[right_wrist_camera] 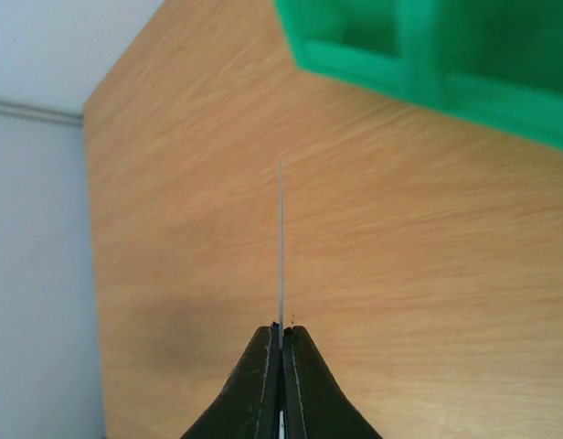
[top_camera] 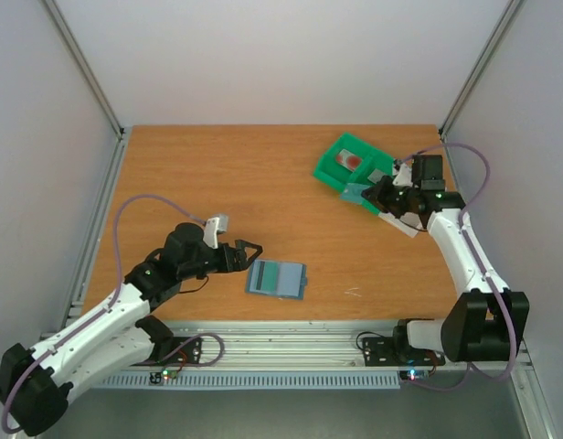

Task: Take the credit cards out of the card holder

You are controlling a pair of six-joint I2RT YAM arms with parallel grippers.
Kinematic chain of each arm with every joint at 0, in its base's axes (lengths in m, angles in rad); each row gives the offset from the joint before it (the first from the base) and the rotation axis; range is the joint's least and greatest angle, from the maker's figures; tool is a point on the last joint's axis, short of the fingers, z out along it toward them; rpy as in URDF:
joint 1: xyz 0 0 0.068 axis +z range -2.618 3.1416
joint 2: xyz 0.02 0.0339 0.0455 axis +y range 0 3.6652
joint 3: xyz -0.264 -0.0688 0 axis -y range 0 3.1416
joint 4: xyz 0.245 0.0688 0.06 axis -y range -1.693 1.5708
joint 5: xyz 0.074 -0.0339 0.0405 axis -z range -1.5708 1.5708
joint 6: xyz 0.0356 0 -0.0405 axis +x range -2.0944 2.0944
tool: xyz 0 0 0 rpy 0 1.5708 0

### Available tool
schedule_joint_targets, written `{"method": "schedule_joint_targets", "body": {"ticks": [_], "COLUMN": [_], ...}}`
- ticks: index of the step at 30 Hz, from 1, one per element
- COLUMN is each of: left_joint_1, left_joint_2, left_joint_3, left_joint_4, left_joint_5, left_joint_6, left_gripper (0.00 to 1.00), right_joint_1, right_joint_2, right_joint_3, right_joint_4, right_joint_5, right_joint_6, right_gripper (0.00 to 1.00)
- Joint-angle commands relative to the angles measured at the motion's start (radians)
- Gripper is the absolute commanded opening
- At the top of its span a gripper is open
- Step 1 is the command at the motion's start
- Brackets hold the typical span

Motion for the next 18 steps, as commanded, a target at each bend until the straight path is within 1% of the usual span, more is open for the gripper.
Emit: {"method": "schedule_joint_targets", "body": {"ticks": [1,11,15,18], "left_joint_1": [0.004,0.004,0.004,0.004], "left_joint_2": [0.028,0.101,0.115,0.116], "left_joint_3": [0.041,0.05,0.055,0.054], "left_joint_4": [0.014,0.046,0.044,0.041], "left_joint_5": [0.039,0.096,0.1,0.097], "left_joint_6": [0.045,0.038,0.049,0.055], "left_gripper": [0.99,0.99,0.99,0.99], "right_joint_1": [-0.105,-0.305,-0.357,-0.373], "right_joint_2": [0.054,0.151,0.213,0.256], "right_joint_3": [0.074,0.184,0.224,0.257], "right_joint_4": [-0.07,-0.114,-0.14,-0.164], "right_joint_5": [0.073,0.096,0.116,0.163], "right_joint_6": [-0.125,-0.229,-0.249,-0.269], "right_gripper": [0.01,0.01,0.01,0.01]}}
